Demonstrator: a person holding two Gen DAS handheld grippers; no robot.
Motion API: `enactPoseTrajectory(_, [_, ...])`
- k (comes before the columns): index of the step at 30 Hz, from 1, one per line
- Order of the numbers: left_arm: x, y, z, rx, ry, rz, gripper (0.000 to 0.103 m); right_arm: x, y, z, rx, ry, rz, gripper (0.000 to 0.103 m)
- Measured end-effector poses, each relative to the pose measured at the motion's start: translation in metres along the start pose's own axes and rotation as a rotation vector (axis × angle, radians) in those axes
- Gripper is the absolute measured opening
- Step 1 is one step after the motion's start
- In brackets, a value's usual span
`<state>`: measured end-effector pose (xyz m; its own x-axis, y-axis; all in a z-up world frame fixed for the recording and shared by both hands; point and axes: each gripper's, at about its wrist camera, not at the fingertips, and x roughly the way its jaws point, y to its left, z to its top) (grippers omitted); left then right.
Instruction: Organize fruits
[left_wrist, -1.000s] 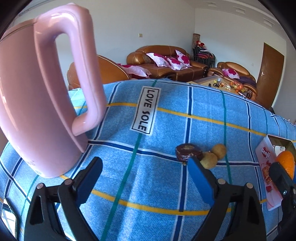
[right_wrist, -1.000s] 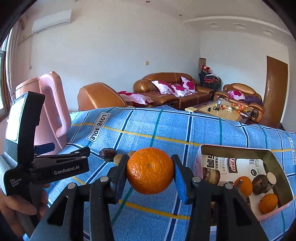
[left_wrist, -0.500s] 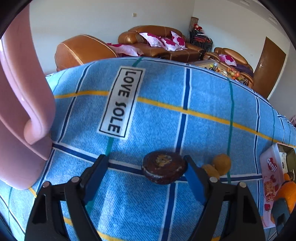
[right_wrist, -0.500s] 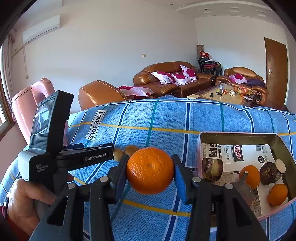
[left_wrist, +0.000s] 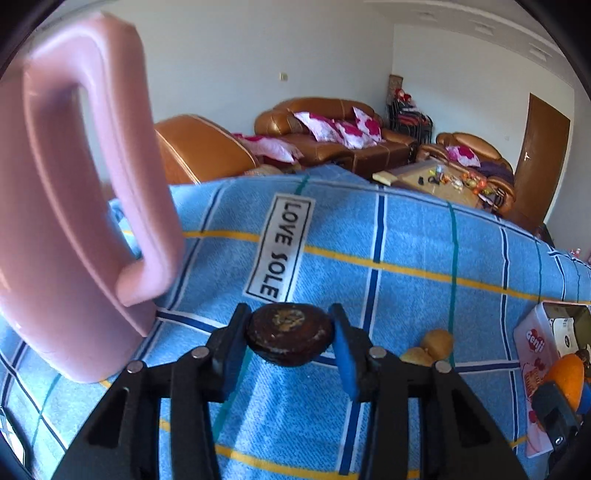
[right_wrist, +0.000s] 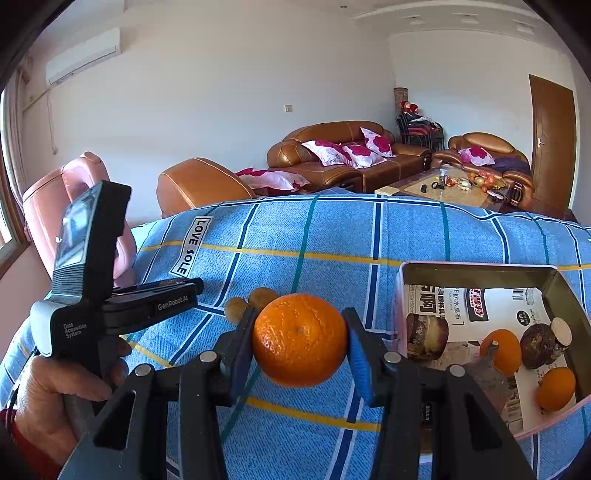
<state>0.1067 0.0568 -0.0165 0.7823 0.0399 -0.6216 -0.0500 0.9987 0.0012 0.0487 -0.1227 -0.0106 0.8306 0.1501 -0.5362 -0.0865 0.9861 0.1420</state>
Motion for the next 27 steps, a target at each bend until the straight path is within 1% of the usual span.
enactPoseTrajectory(2, [-0.015, -0.003, -0.003, 0.028, -0.071, 0.043, 0.045, -0.005, 0.003, 0.0, -0.017, -0.035, -0.01, 0.048])
enactPoseTrajectory(4, [-0.026, -0.005, -0.007, 0.04, -0.116, 0.076, 0.045, -0.015, 0.007, -0.001, -0.046, -0.09, -0.031, 0.048])
enactPoseTrajectory(6, [-0.035, -0.003, -0.01, 0.028, -0.141, 0.079, 0.045, -0.022, 0.013, -0.003, -0.086, -0.142, -0.059, 0.048])
enactPoseTrajectory(8, [-0.042, 0.0, -0.012, 0.014, -0.161, 0.073, 0.045, -0.026, 0.016, -0.003, -0.112, -0.166, -0.071, 0.048])
enactPoseTrajectory(14, [-0.052, -0.004, -0.016, 0.006, -0.196, 0.072, 0.045, -0.03, 0.016, -0.002, -0.119, -0.189, -0.097, 0.048])
enactPoseTrajectory(22, [-0.06, -0.014, -0.025, 0.041, -0.22, 0.077, 0.045, -0.038, 0.013, -0.005, -0.119, -0.197, -0.121, 0.048])
enactPoseTrajectory(27, [-0.066, -0.018, -0.03, 0.039, -0.234, 0.082, 0.045, -0.043, 0.011, -0.008, -0.115, -0.197, -0.128, 0.048])
